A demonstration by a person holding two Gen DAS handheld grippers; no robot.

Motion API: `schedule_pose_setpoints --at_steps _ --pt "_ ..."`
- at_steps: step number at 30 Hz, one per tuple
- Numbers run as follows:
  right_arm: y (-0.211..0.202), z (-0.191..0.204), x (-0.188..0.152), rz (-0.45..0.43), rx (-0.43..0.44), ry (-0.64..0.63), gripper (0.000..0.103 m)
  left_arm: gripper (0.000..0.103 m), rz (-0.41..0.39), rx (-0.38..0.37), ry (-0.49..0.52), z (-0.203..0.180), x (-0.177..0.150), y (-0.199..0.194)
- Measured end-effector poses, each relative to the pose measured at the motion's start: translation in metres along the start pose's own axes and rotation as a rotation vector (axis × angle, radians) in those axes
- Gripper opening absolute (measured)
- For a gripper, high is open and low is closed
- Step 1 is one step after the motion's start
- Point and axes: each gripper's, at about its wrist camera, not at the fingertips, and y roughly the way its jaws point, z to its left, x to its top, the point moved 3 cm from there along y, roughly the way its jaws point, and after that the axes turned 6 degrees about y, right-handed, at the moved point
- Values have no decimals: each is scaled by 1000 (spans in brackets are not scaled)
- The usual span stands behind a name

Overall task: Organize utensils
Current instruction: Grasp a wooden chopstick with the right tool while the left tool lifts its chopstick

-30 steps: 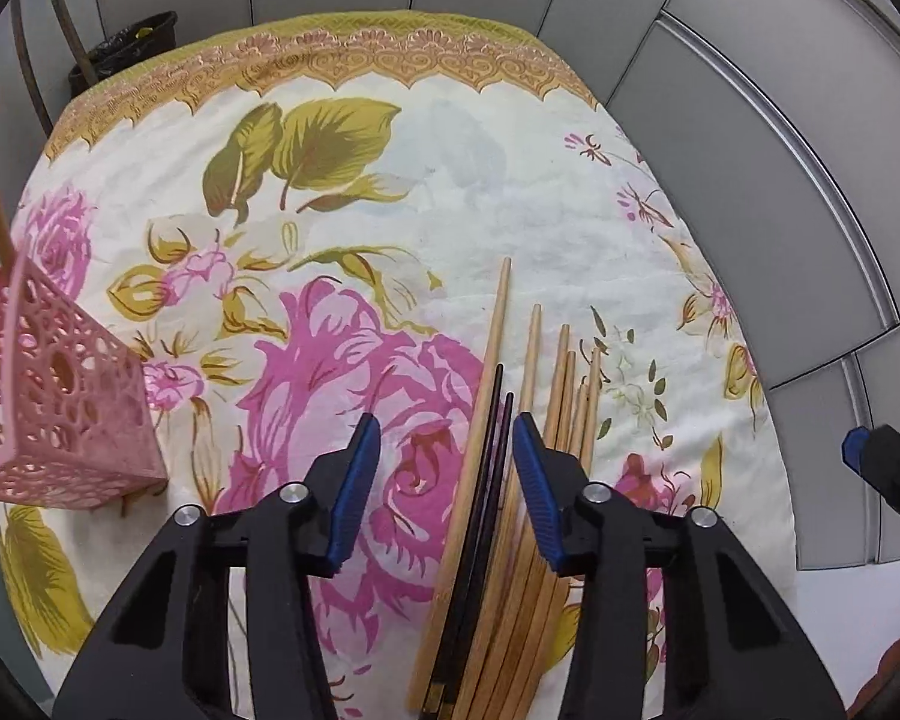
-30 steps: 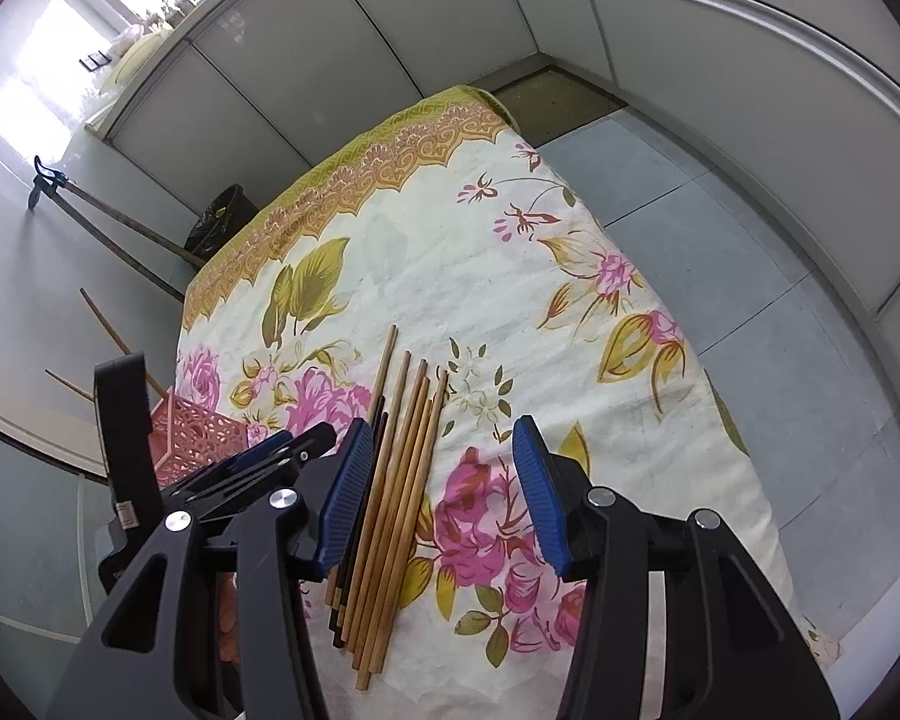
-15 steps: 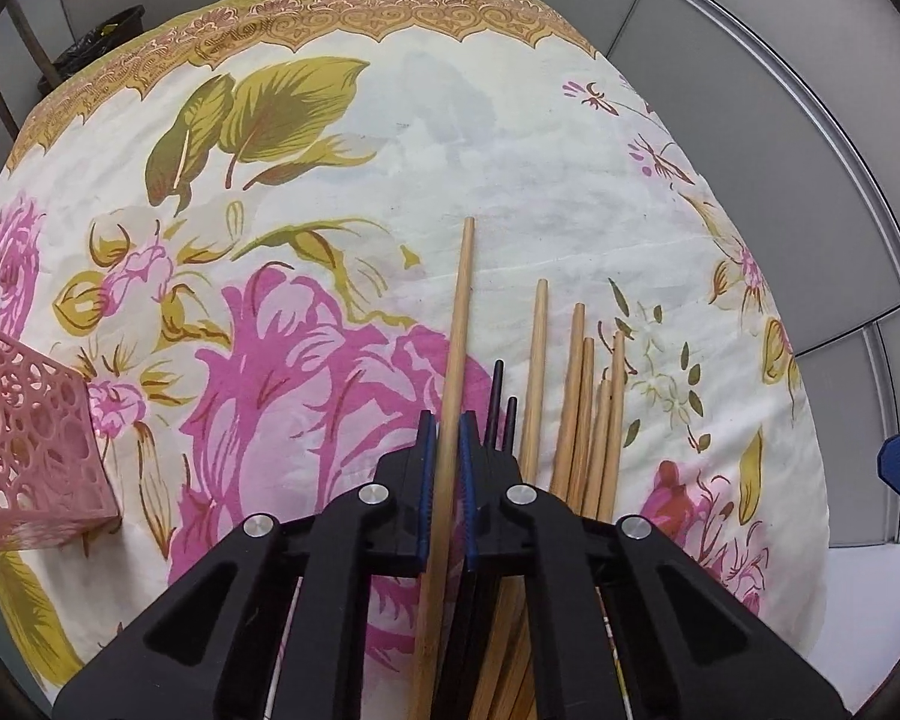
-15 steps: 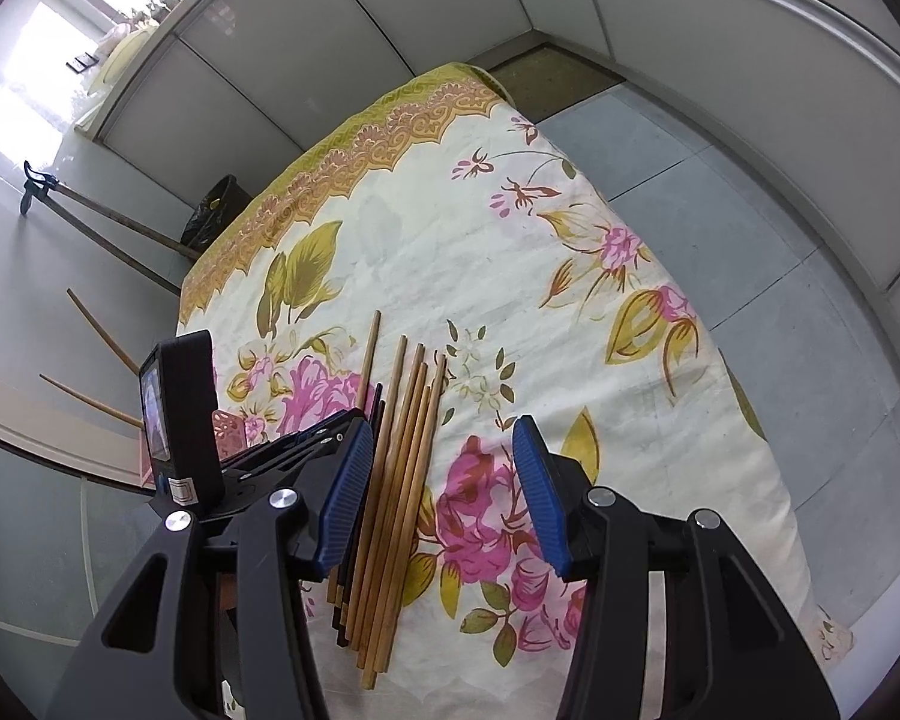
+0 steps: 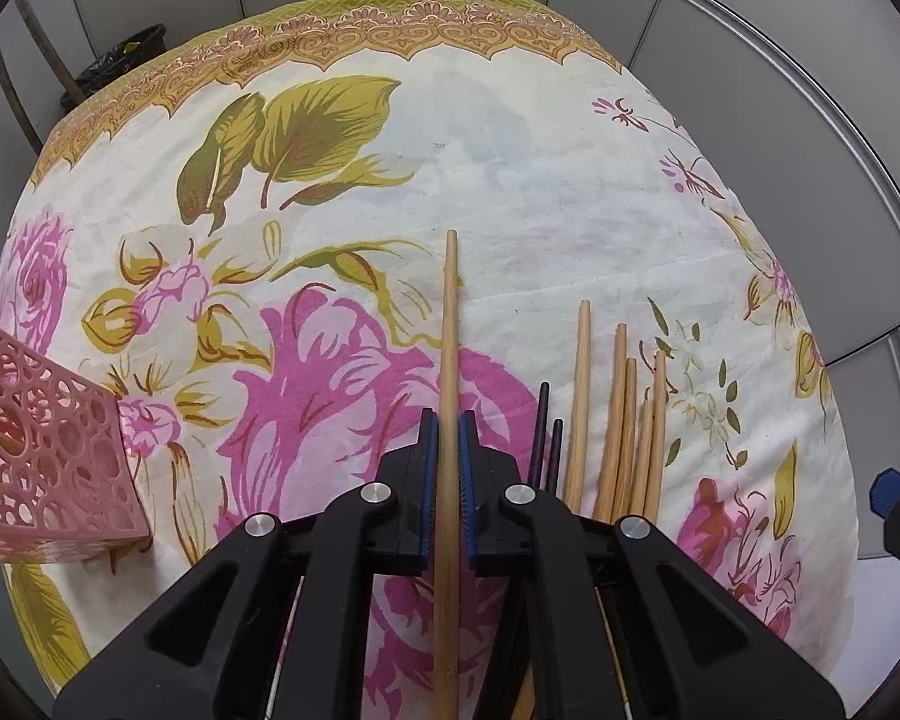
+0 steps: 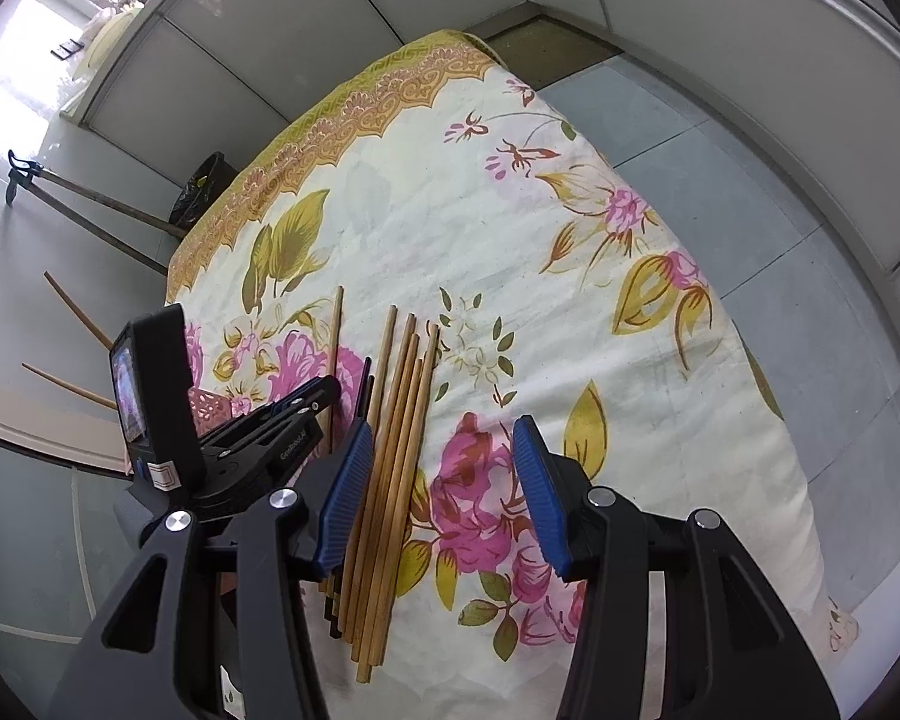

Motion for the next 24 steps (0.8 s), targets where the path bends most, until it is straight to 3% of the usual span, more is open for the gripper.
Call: schedule_pose_setpoints --at_steps 3,7,11,16,24 --pt "8 -3 -1 18 -18 4 49 6 -33 15 -22 8 -3 -12" --pt "23 4 -7 82 27 0 48 6 -119 6 -48 14 -3 -43" --pt "35 22 -13 125 86 -31 37 6 -235 -11 -70 18 -6 -93" --pt "49 38 -14 137 98 -63 20 6 -367 7 -70 30 -21 -155" --pt "82 60 -8 148 75 -120 19 6 -499 6 -81 41 -38 -212"
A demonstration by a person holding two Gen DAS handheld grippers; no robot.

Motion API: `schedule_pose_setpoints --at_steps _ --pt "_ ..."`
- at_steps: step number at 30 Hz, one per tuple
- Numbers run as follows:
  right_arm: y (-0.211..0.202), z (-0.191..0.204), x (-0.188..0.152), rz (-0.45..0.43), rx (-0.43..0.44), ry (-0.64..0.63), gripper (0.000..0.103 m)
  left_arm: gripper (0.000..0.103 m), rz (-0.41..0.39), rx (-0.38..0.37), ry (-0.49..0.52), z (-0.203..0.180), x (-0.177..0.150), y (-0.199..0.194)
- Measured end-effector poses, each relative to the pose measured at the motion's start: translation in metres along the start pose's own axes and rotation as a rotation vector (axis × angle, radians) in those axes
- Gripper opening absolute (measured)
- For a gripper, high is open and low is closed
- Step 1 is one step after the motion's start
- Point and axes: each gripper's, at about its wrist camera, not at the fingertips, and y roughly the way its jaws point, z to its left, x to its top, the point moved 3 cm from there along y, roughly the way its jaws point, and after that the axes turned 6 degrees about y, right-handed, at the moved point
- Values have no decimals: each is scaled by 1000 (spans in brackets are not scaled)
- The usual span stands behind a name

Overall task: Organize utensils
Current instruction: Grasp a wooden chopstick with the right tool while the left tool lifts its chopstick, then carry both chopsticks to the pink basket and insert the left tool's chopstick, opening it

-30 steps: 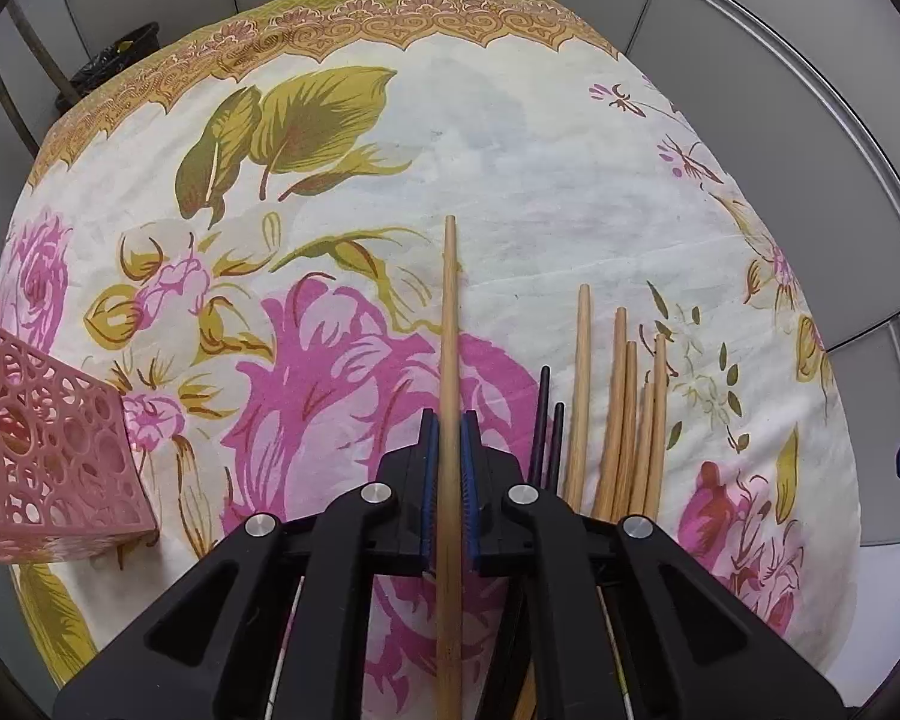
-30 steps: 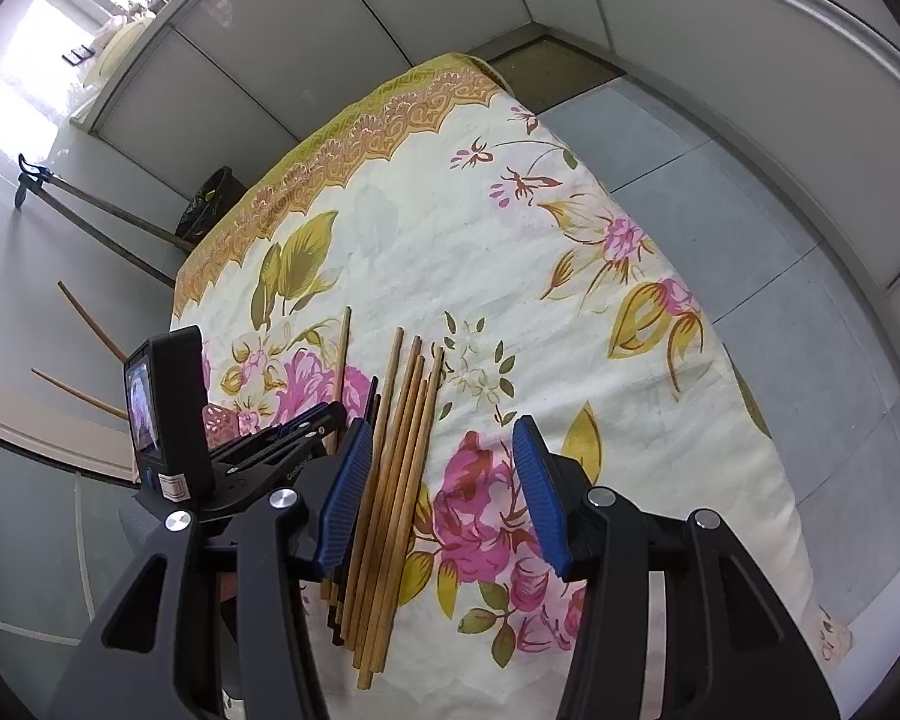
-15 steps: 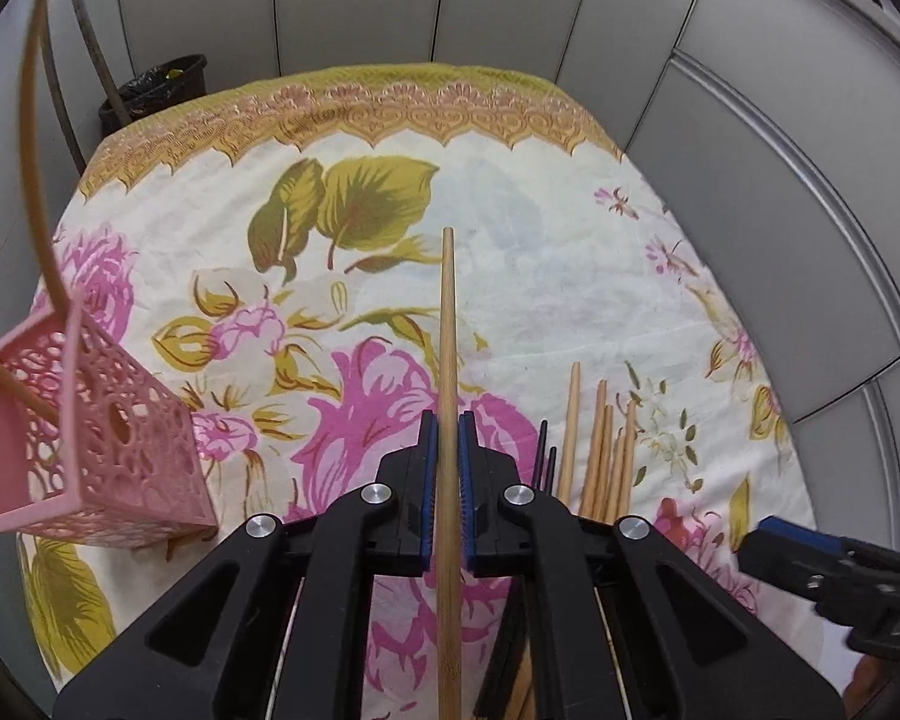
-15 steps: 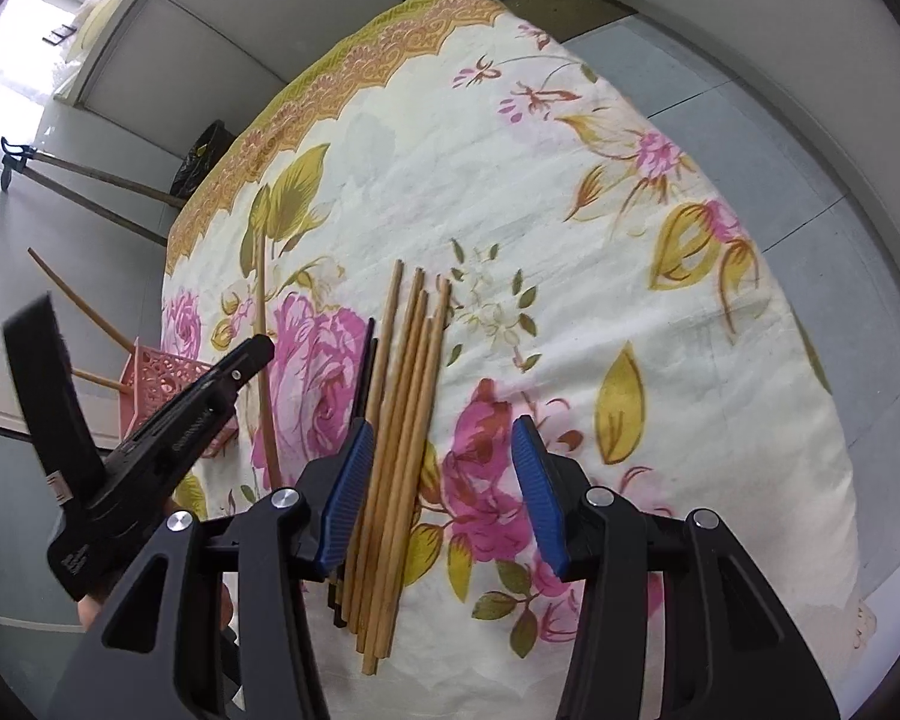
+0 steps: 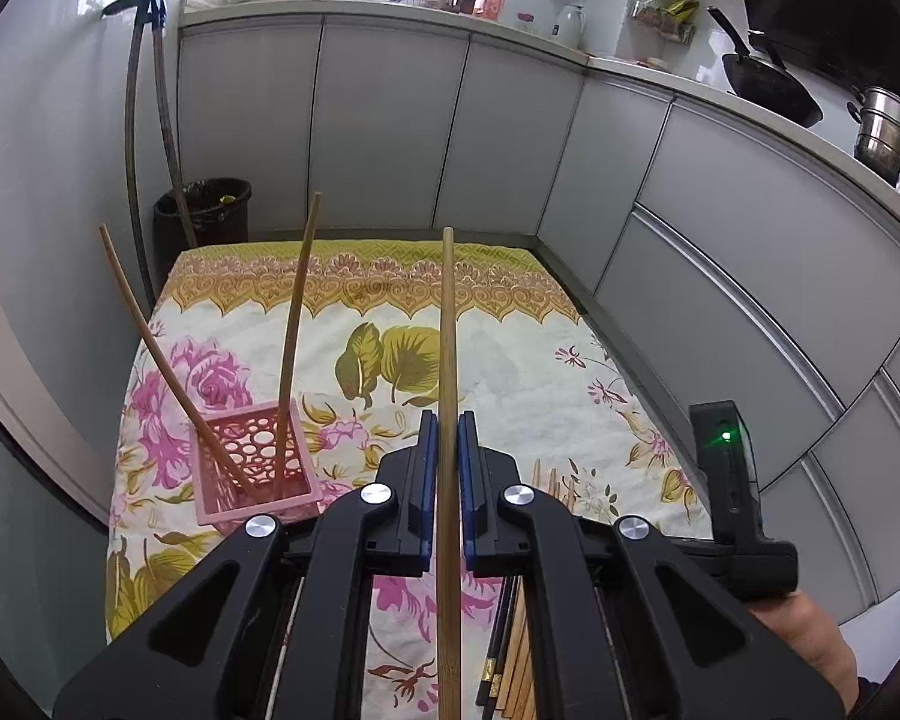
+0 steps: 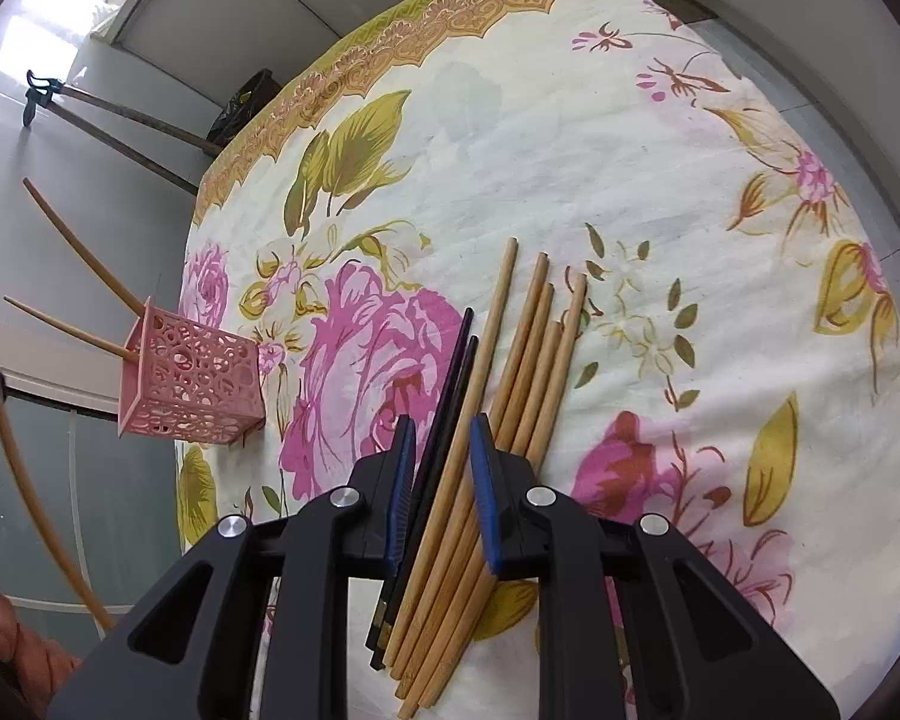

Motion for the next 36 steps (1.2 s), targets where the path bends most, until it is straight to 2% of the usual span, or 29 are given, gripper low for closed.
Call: schedule_pose_setpoints --at_steps 5,8,11,13,16,20,28,36 --pt "18 2 6 5 -25 -6 19 6 -35 22 23 -1 2 -14" --pt "24 2 9 -7 -82 -22 19 6 -52 33 40 -1 4 -17" --pt "31 2 8 6 -105 -31 16 6 -51 33 39 1 3 -18" --pt "34 2 9 -1 -147 -45 8 6 -56 43 46 1 2 -18" --pt "34 2 10 10 -159 -25 9 6 -65 52 51 2 3 -20" --pt "36 9 8 2 -203 -64 9 6 -72 60 58 2 4 -21" --pt "28 7 5 -7 -146 -34 8 6 -94 64 70 -3 6 -25" --pt "-8 23 2 -108 -86 -71 7 6 -100 59 62 0 7 -25"
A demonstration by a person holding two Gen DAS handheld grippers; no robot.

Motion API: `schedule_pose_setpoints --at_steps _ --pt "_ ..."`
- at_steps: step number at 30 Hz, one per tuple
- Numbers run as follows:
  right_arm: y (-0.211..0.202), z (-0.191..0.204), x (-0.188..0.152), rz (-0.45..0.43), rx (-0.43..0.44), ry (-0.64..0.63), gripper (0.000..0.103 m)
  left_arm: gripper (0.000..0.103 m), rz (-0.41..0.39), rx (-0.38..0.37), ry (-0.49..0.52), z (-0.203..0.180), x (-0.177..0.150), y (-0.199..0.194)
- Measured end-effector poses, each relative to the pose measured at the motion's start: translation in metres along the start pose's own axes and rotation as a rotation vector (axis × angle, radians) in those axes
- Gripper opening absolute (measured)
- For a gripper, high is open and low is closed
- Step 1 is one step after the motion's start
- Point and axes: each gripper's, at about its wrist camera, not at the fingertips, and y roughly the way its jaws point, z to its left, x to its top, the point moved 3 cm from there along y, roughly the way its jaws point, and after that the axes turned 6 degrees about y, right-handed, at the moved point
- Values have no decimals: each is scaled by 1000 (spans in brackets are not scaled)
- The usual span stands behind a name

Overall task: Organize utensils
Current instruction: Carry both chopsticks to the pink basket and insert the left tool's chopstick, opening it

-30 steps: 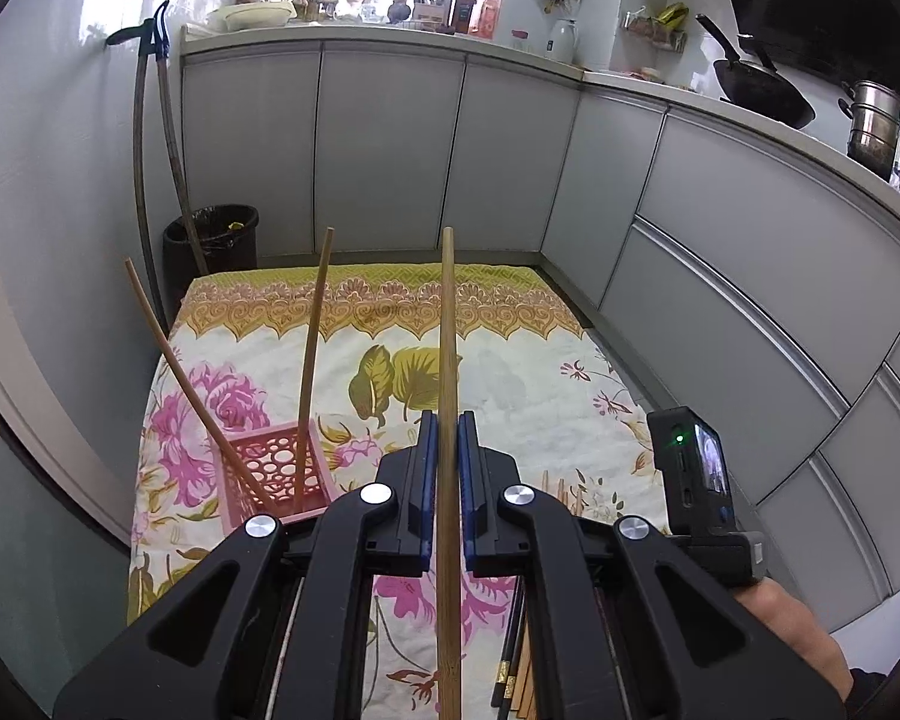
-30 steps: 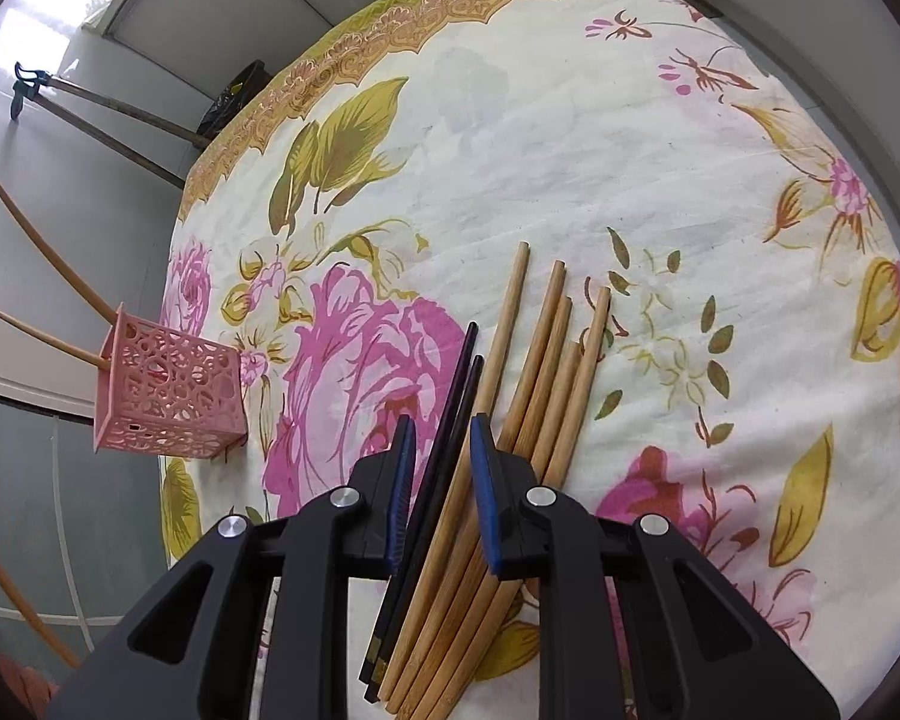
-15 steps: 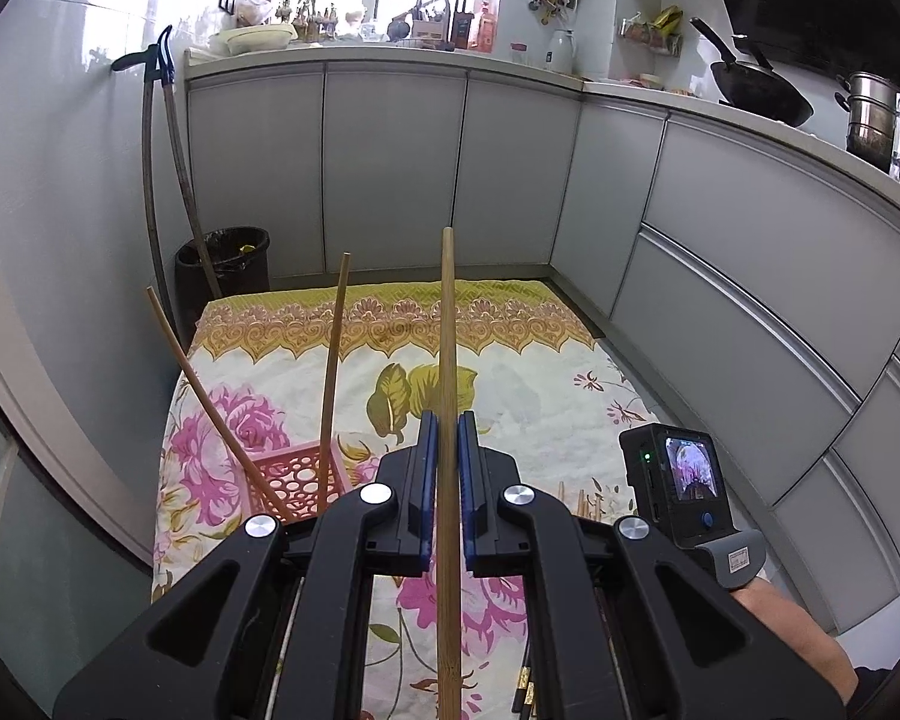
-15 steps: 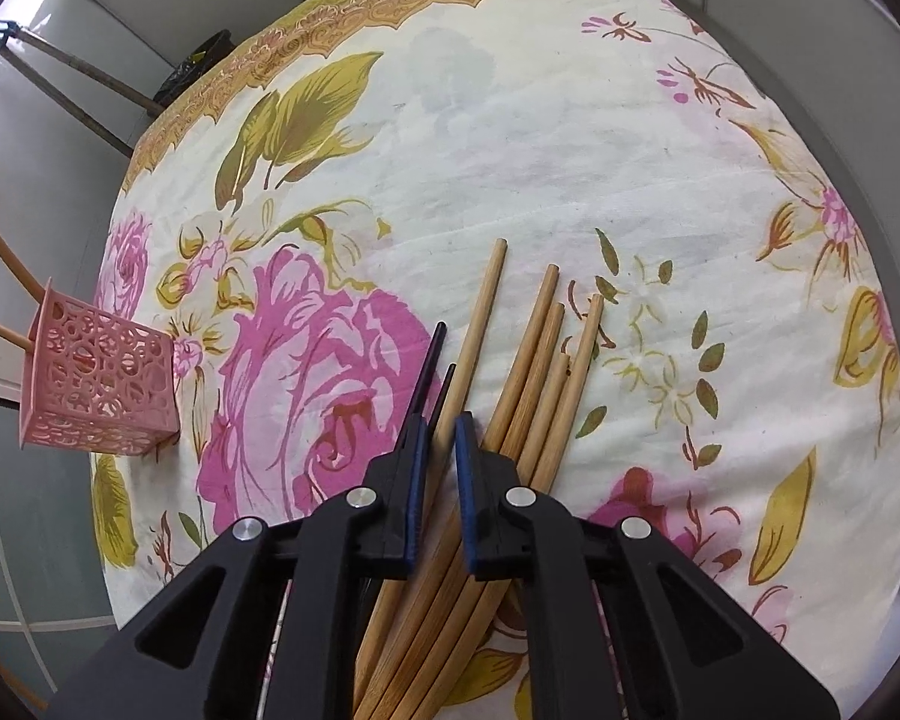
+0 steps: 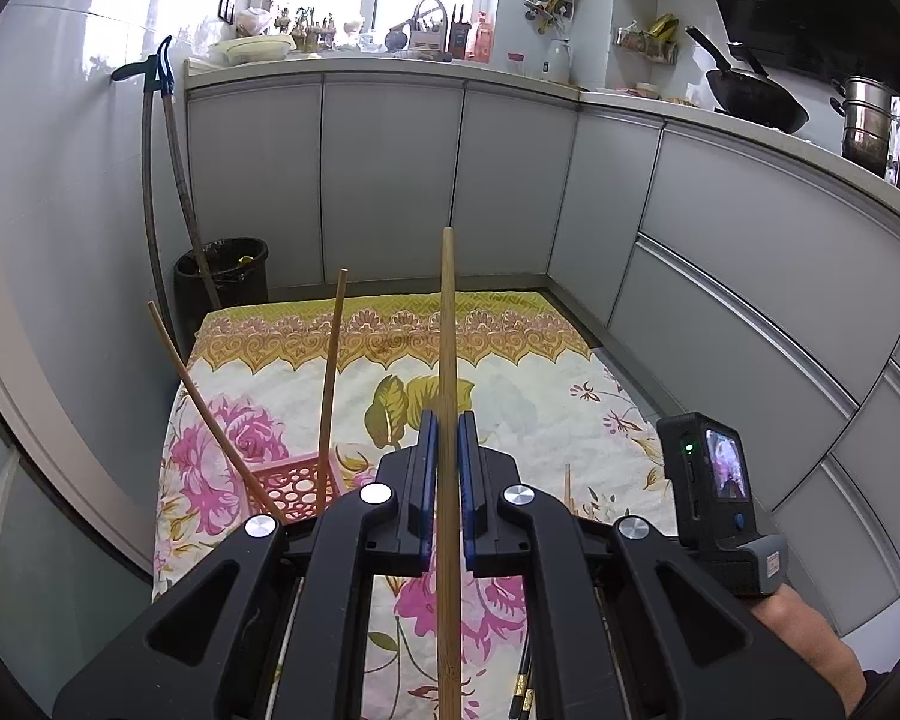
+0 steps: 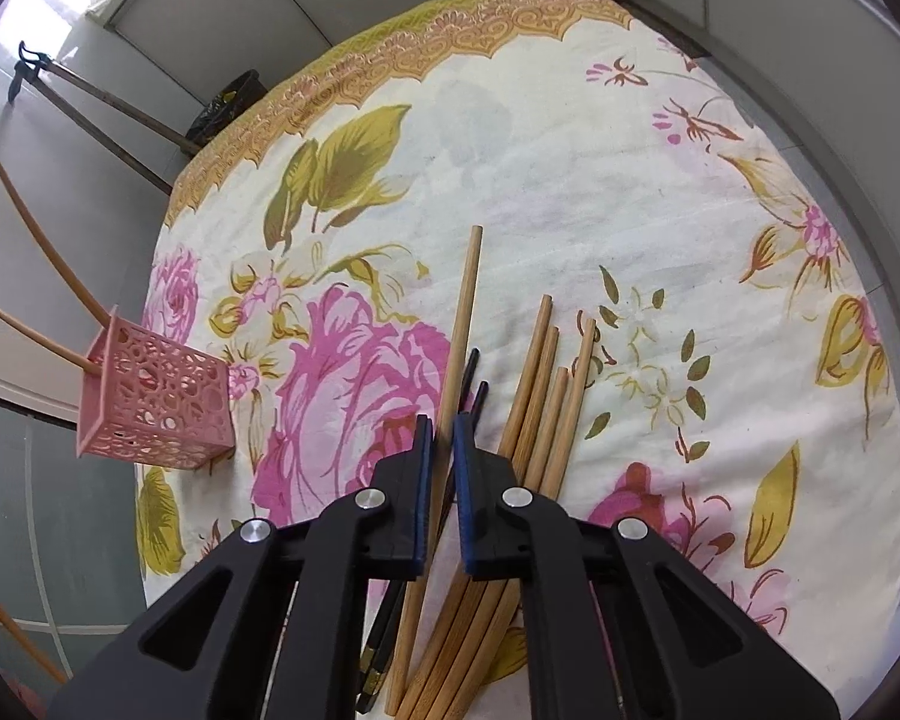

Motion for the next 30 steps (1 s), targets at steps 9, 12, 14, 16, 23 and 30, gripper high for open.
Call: schedule_pose_setpoints --at_steps 9,12,14,16,23,30 --pt "-58 31 -2 -195 48 -151 6 6 -29 3 -9 4 5 -5" --pt "-74 39 -5 -244 51 -196 6 6 -43 8 -4 4 5 -7" --pt "-83 44 -7 -277 52 -218 5 6 -47 18 0 5 6 -8" --pt "-91 49 -8 -306 62 -230 6 6 -47 23 -2 5 7 -7" --pt "-115 60 -11 -401 94 -265 6 6 -67 61 5 10 9 -8" --pt "-134 64 -8 -490 127 -262 6 6 -125 73 -44 41 17 -10"
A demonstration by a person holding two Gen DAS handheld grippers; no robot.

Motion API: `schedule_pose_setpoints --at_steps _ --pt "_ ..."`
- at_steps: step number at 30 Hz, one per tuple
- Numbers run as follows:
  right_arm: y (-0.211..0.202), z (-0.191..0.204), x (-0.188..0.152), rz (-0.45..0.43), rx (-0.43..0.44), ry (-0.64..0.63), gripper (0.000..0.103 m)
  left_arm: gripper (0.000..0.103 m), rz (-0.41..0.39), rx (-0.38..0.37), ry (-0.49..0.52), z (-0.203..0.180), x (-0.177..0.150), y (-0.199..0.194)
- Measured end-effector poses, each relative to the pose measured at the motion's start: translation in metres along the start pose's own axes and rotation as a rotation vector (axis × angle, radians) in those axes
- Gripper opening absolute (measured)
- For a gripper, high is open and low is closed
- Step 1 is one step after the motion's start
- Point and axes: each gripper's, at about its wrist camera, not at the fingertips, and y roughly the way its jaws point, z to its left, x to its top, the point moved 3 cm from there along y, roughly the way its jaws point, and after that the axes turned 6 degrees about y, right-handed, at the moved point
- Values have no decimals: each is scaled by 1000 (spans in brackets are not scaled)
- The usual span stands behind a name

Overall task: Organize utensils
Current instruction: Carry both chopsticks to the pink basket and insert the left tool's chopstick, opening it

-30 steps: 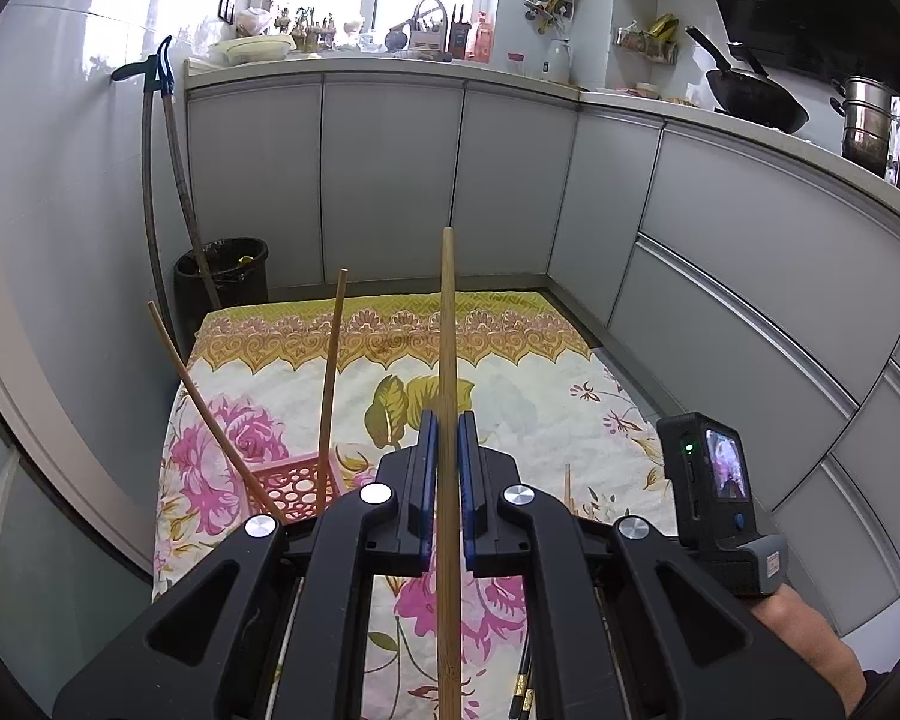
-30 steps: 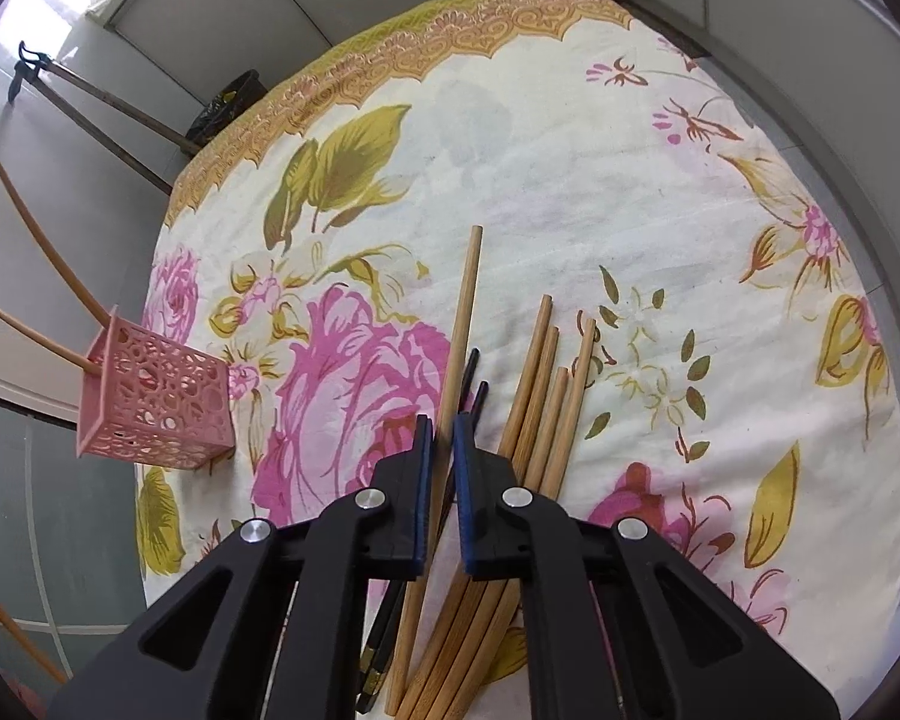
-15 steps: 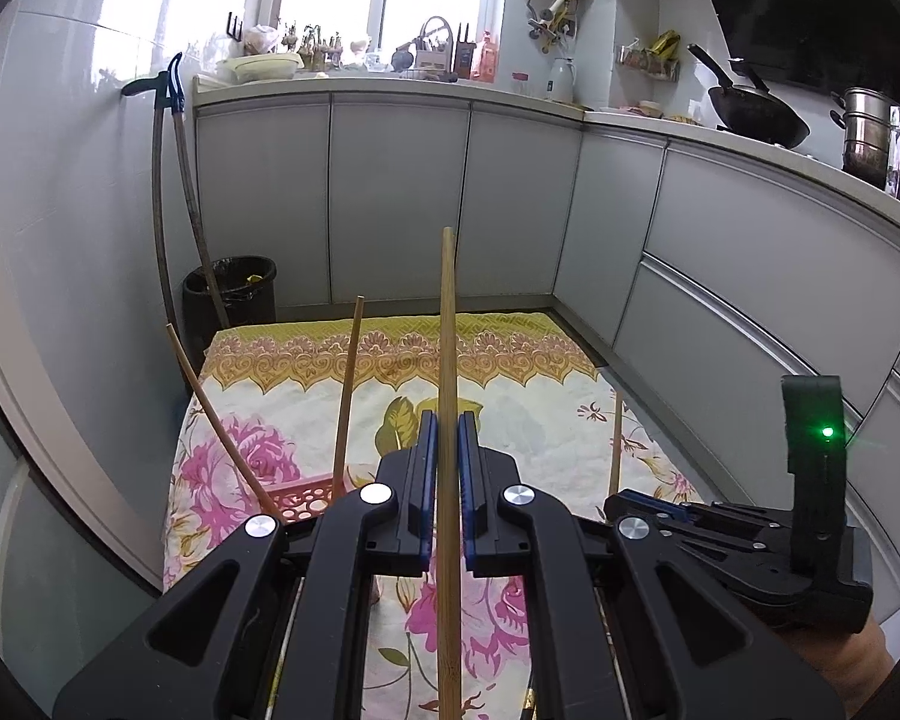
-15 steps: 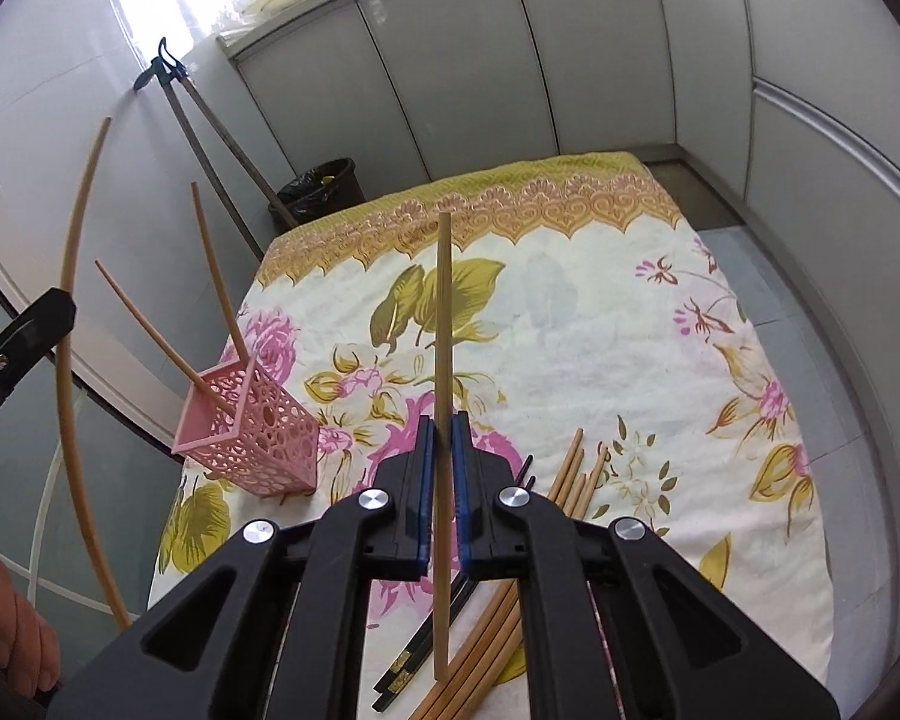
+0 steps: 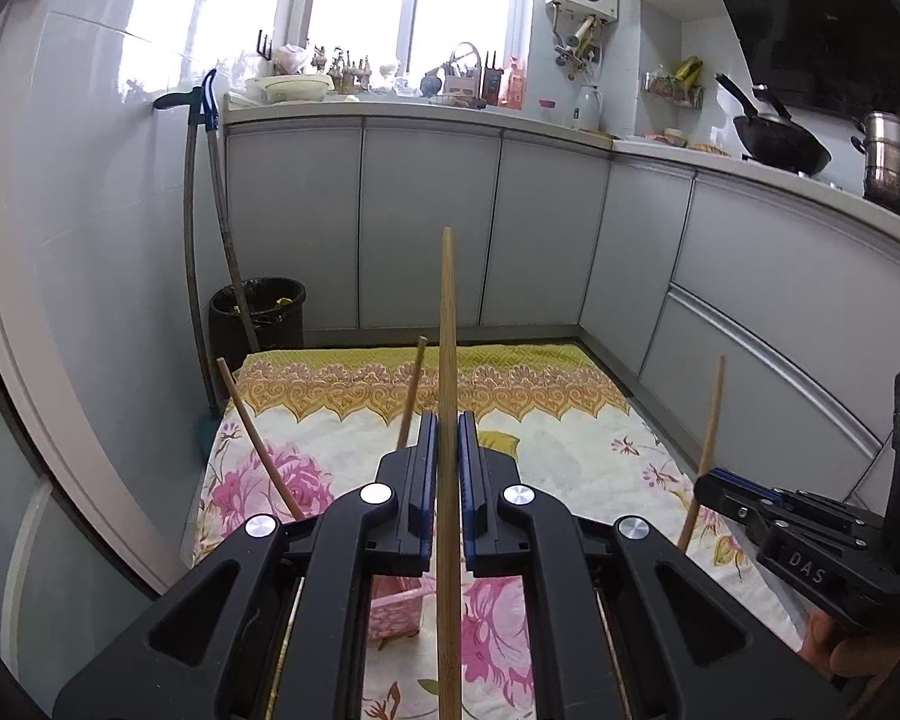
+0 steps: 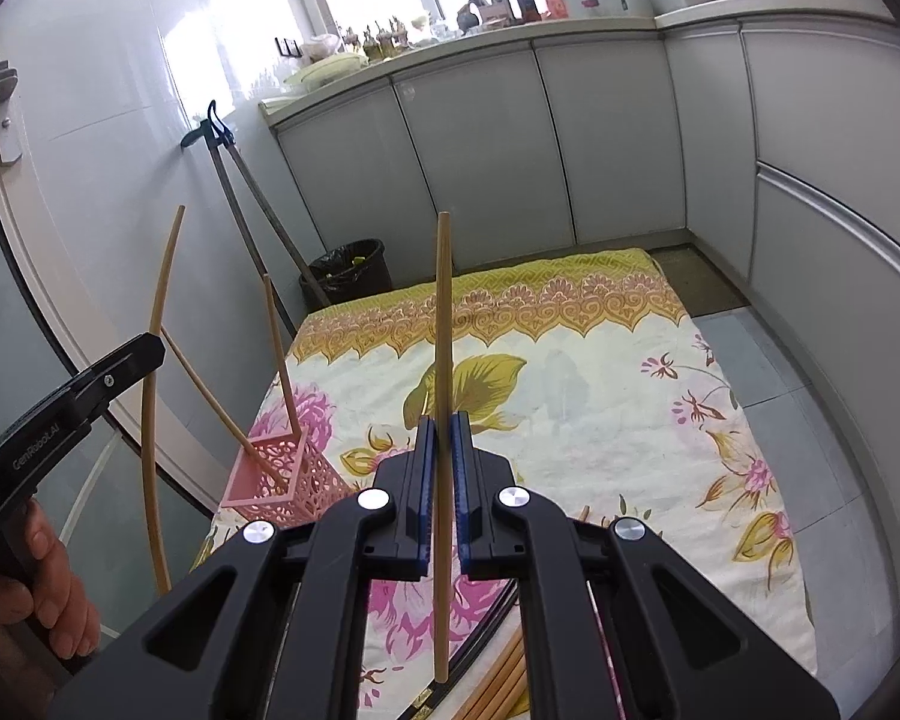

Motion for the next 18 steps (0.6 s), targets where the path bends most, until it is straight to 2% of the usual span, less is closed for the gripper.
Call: schedule_pose_setpoints --at_steps 4,7,15,18 --pt "-5 6 5 -43 0 -4 6 6 -71 -19 -118 37 8 0" --pt "-3 11 7 -60 -1 -4 6 6 -117 -16 -167 56 7 3" --pt "1 34 17 -140 76 8 6 6 -273 9 -212 69 9 18" --pt "5 40 17 -148 84 4 6 6 -278 39 -216 72 -3 34"
